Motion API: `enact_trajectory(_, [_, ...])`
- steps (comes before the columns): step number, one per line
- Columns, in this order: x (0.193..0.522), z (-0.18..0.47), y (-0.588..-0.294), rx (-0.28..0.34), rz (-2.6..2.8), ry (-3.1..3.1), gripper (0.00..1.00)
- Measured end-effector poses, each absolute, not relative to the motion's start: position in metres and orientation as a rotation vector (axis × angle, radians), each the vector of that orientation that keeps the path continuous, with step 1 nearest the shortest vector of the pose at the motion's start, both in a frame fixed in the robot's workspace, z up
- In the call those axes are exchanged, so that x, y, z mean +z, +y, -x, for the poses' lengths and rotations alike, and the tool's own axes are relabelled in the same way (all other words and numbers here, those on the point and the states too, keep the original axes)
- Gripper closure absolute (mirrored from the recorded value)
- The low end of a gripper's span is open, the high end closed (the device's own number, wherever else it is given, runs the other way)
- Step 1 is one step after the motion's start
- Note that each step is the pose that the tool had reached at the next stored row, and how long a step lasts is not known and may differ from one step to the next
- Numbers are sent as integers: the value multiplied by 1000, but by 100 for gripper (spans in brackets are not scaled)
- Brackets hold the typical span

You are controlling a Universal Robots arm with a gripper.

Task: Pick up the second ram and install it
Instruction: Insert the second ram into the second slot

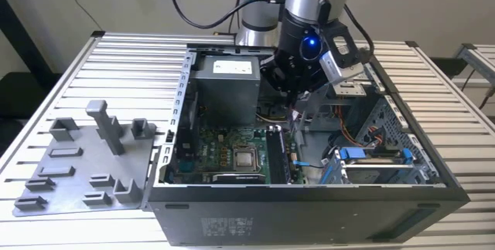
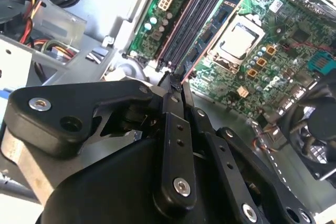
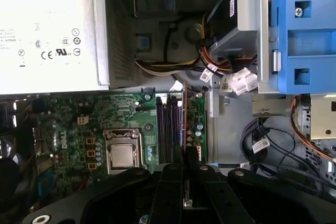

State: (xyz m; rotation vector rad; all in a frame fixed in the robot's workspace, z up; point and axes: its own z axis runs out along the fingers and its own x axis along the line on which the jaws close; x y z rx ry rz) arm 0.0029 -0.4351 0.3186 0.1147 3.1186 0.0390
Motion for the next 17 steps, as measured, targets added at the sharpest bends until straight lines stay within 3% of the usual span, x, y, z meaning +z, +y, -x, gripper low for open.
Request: enact_trajectory(17, [289,0,-449,40,-55,3131,86])
